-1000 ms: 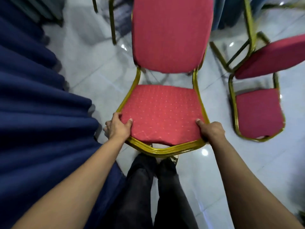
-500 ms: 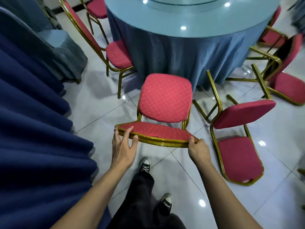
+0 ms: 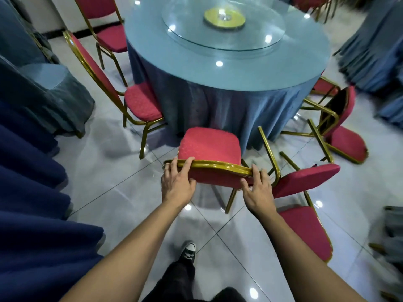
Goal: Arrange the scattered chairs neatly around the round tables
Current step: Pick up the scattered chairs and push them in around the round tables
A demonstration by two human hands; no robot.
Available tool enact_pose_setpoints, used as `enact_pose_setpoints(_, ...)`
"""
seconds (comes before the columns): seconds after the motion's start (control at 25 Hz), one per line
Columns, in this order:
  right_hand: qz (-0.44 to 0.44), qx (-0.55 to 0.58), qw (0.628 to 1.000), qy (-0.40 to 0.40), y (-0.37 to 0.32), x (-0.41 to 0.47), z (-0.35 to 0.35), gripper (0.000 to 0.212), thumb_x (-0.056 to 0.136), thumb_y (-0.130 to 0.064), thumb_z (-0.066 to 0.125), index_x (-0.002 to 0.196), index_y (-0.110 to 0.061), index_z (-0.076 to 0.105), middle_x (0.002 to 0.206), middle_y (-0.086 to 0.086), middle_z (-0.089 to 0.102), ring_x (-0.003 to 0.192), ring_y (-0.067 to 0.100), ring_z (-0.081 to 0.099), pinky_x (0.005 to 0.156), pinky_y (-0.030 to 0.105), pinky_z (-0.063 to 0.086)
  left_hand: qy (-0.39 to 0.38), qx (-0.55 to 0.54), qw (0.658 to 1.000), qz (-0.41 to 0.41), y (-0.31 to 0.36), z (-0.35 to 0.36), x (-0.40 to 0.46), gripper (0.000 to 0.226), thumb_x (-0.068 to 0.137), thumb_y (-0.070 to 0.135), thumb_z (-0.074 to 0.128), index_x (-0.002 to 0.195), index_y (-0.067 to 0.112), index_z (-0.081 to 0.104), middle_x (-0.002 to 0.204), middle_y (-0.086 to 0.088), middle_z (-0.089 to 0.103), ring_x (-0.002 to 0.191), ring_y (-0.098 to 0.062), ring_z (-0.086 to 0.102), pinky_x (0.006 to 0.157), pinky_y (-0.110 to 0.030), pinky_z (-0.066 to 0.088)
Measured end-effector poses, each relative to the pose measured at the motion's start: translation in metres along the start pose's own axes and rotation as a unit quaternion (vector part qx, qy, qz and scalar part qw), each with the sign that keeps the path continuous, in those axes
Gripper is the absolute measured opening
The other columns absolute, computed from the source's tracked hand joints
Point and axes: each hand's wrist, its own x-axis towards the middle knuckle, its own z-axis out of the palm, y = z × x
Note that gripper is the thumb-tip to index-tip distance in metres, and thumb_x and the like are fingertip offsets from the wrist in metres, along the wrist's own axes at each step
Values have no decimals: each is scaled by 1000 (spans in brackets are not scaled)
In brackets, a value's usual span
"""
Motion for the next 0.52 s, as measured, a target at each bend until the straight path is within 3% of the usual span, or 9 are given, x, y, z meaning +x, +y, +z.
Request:
enact_pose_setpoints(0.12,15,-16,1000,-16,-9,20,-4,83,95,-41,60,159,-32,9,166,8,9,151,34,12,119,57,24,-24,12,1000,-2,6,-13,22,66,95,36,54,151,45,20,163,-11,14,149,-36,12,118,-50,21)
enact_pose_setpoints(0.28,19,0,1000,1,-11,14,-2,81,94,-38,62,158,-35,13,166,5,12,151,30,16,120,52,26,-21,37,999,5,16,-15,24,60,97,40,50,152,37,27,160,-14,23,149,-34,16,120,-49,19)
enact_pose_setpoints(0.4,24,48,998,28,-8,17,-18,67,96,-30,58,156,-31,28,157,3,34,143,24,34,117,45,34,3,20,996,82,47,-12,26,42,97,38,49,139,30,45,142,-6,48,138,-27,34,117,-45,26)
enact_pose_setpoints(0.52,53,108,989,81,6,5,-36,59,97,-27,55,152,-28,36,149,0,42,134,19,45,112,43,40,-15,24,986,167,93,-3,20,28,96,38,47,123,31,53,125,2,55,124,-21,44,112,-43,28)
